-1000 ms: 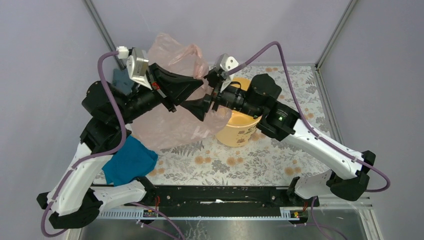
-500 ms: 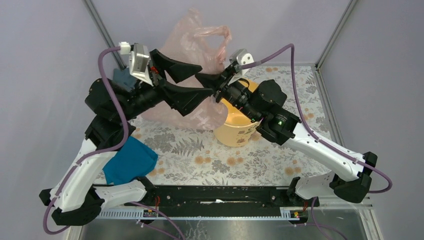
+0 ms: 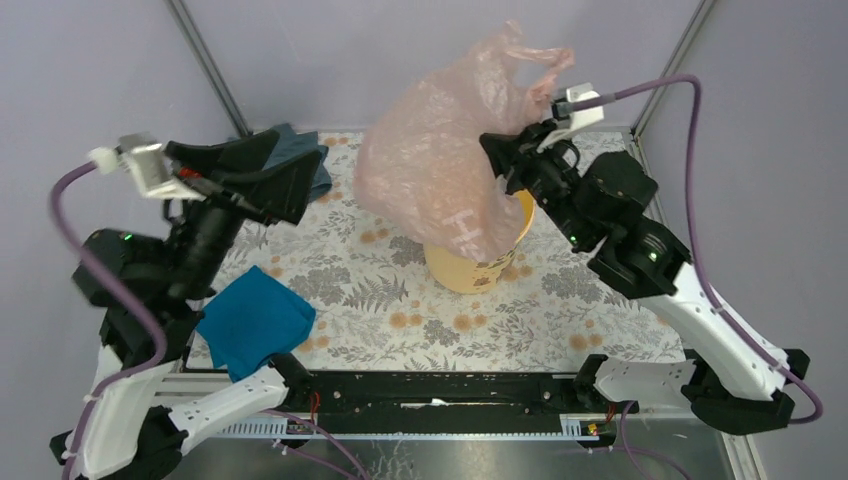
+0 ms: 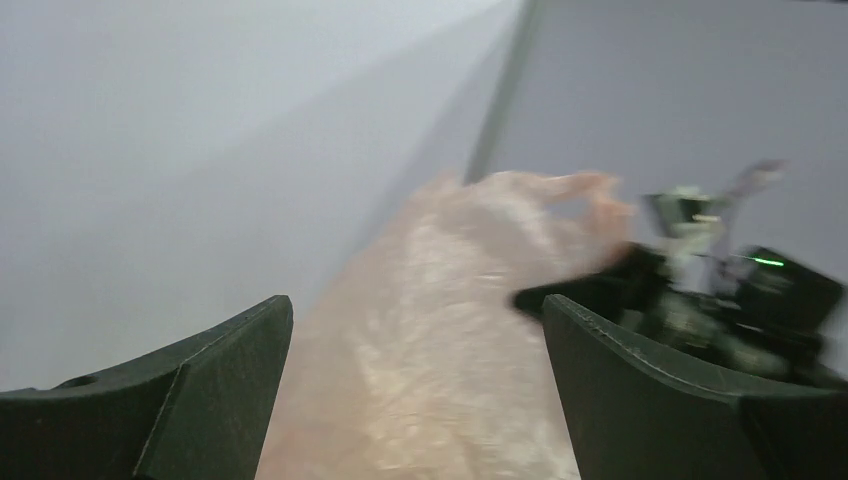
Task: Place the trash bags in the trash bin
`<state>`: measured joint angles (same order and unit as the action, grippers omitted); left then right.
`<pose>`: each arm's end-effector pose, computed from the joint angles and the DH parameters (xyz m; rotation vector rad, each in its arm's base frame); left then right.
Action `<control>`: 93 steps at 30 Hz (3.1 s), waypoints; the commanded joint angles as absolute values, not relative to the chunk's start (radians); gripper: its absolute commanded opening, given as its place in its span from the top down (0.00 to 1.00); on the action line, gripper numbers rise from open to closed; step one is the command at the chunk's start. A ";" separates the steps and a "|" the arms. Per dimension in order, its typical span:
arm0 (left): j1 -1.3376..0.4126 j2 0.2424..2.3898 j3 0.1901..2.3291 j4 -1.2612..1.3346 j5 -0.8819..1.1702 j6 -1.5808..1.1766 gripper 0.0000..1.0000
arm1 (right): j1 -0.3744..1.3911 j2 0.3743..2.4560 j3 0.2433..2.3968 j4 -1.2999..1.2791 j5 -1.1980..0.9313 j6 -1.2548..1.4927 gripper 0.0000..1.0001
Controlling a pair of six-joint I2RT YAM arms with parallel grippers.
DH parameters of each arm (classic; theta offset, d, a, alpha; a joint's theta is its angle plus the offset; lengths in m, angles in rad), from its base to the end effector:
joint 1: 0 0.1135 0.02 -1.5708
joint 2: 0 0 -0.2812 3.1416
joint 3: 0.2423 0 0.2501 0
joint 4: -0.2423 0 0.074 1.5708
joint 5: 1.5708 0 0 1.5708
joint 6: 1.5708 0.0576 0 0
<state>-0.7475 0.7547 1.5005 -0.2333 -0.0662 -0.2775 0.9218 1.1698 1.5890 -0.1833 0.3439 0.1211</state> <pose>0.0520 -0.0430 0.5794 0.1953 1.0826 -0.8893 0.1558 0.1733 0.5560 -0.2515 1.3553 0.6481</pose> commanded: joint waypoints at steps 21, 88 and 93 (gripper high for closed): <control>-0.744 1.334 1.318 -0.093 0.052 -0.473 0.25 | 0.799 1.036 1.282 -0.160 0.277 0.106 1.00; -0.768 1.105 1.191 0.005 0.643 -0.404 0.13 | 0.647 1.227 1.277 0.146 0.333 0.371 1.00; -0.834 1.115 1.098 0.194 0.695 -0.478 0.25 | 0.647 1.277 1.336 0.135 0.393 0.482 1.00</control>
